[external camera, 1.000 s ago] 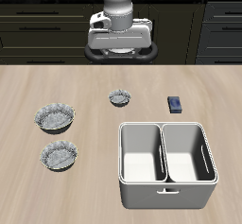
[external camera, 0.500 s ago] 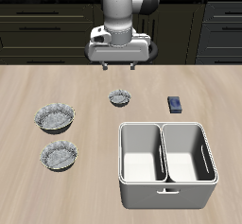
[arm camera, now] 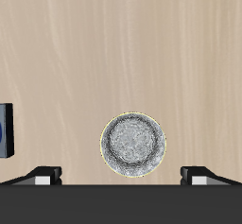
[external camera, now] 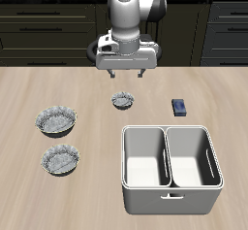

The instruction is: Stack the smallest bowl on the middle-sized bowl

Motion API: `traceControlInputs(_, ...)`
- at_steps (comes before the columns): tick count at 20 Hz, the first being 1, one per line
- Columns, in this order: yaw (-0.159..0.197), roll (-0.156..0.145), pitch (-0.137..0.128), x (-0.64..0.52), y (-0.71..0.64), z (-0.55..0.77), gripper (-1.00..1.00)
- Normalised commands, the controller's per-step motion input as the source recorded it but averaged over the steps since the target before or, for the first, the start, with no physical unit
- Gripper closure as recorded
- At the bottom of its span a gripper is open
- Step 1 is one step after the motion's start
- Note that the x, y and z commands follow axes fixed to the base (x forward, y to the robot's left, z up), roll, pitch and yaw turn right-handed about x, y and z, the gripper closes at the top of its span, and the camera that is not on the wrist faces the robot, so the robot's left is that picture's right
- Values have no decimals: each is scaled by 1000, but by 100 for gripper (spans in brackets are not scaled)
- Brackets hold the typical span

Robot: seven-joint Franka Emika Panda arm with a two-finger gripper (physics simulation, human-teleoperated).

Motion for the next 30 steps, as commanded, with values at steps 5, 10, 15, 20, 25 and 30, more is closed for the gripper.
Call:
traceControlInputs(5,5,16,32,-32,117,-225,-100)
traceControlInputs(10,2,28,48,-6,135,-254,-100)
traceControlInputs(15,1,-8,39,41,45,-261,-100)
traceControlInputs(20,-5,7,60,7,52,-298,-100)
traceControlInputs(25,3,-1,8,-25,4,-146,-100)
traceControlInputs(30,-16,14,50,-7,47,-242,-100)
